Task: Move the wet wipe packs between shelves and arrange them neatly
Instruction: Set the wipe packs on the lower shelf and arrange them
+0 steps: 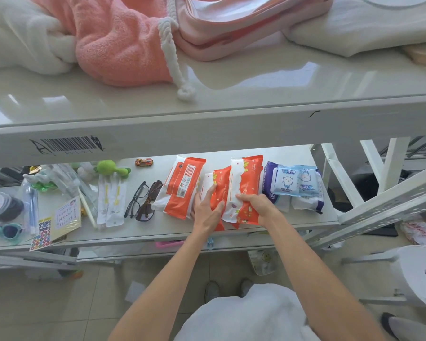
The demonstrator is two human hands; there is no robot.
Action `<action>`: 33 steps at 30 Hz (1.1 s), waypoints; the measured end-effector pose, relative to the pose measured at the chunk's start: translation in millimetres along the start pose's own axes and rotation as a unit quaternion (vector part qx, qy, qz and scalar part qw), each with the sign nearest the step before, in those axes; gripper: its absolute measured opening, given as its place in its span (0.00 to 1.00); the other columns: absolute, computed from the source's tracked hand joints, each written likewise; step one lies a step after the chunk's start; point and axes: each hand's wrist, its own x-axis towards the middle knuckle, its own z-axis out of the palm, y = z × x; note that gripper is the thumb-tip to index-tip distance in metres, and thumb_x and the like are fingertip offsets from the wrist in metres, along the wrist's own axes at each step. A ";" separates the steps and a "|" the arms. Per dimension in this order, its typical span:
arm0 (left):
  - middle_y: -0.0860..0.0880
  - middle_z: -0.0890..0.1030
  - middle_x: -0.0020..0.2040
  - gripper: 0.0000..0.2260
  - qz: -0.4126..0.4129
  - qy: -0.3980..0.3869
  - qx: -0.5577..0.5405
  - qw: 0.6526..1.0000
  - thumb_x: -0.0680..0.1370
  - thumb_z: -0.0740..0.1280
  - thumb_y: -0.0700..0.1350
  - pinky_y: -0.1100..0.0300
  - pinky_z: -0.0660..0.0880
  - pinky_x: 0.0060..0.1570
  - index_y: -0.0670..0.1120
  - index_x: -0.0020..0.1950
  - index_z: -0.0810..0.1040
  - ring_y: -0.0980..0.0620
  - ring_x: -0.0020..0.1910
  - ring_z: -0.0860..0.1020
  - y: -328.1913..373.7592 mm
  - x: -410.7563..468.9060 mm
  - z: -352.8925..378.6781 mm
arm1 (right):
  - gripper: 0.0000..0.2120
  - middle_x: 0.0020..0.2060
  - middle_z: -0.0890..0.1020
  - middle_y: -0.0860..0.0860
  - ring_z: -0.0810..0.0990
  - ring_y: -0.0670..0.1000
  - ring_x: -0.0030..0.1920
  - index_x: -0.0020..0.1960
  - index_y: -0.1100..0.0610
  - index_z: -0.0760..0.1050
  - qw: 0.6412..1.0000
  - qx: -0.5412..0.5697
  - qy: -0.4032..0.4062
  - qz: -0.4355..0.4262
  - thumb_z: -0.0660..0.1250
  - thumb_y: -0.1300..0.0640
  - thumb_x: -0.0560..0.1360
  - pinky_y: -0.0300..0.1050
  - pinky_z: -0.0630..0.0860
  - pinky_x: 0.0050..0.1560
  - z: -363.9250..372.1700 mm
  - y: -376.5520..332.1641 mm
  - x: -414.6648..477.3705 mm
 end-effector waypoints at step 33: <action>0.37 0.75 0.67 0.42 -0.140 0.080 0.265 0.951 0.68 0.75 0.69 0.44 0.67 0.69 0.40 0.70 0.71 0.36 0.70 0.72 6.4 60.4 -99.4 | 0.35 0.74 0.67 0.65 0.68 0.65 0.74 0.80 0.58 0.56 0.880 -0.420 0.199 -0.095 0.58 0.37 0.82 0.61 0.71 0.71 -3.7 18.3 0.8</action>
